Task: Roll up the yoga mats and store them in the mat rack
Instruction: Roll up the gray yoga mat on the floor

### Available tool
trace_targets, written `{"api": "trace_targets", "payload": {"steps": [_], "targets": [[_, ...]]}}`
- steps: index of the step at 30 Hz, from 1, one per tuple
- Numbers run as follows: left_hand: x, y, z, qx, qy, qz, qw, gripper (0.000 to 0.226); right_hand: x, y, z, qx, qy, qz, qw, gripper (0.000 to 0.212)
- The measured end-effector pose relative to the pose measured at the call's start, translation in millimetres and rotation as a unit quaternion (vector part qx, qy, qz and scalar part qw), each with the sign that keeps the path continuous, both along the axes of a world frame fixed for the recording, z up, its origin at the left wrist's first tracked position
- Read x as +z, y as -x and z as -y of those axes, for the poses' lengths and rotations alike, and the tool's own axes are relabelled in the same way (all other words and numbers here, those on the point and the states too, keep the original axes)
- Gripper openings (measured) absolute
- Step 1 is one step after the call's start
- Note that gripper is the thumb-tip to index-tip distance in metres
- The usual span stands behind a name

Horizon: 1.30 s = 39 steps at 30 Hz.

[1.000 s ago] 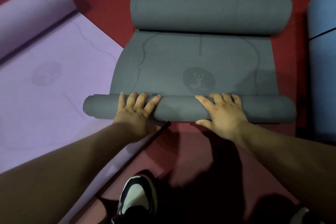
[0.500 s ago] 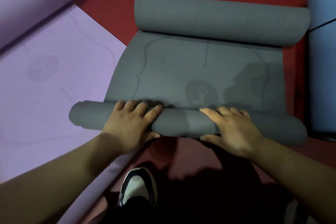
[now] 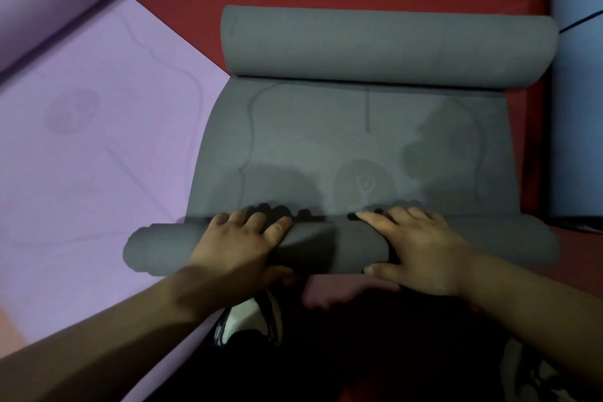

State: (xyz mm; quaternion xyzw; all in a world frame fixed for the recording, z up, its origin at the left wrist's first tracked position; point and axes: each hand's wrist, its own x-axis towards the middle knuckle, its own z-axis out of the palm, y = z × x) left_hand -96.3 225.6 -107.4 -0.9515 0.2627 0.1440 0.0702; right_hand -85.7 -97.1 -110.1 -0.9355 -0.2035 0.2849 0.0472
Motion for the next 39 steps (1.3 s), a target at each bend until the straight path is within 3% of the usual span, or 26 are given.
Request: {"api": "trace_targets", "payload": {"steps": [3, 6, 15, 23, 31, 35, 39], "targets": [[-9, -6, -6, 0.001, -0.009, -0.018, 1.000, 0.084, -19, 27, -10, -0.008, -0.038, 0.134, 0.990, 0.090], [-16, -7, -9, 0.011, -0.009, -0.021, 1.000, 0.086, -31, 32, -21, -0.028, -0.034, 0.172, 0.984, 0.080], [-25, 9, -4, 0.017, 0.063, 0.083, 0.994, 0.083, -33, 6, -23, -0.044, -0.008, 0.101, 0.994, 0.082], [-34, 3, 2, 0.050, 0.052, 0.051, 0.996, 0.078, -29, -9, -24, -0.035, -0.016, 0.081, 0.996, 0.086], [-34, -18, -5, 0.048, 0.033, 0.029, 0.998, 0.079, -34, 14, -31, -0.064, -0.015, 0.163, 0.985, 0.077], [-32, -25, -4, 0.049, 0.028, 0.013, 0.998, 0.080, -34, 1, -30, -0.062, -0.001, 0.137, 0.989, 0.078], [-29, -22, -2, 0.045, 0.042, 0.049, 0.997, 0.082, -36, -7, -28, -0.057, 0.000, 0.124, 0.991, 0.081]]}}
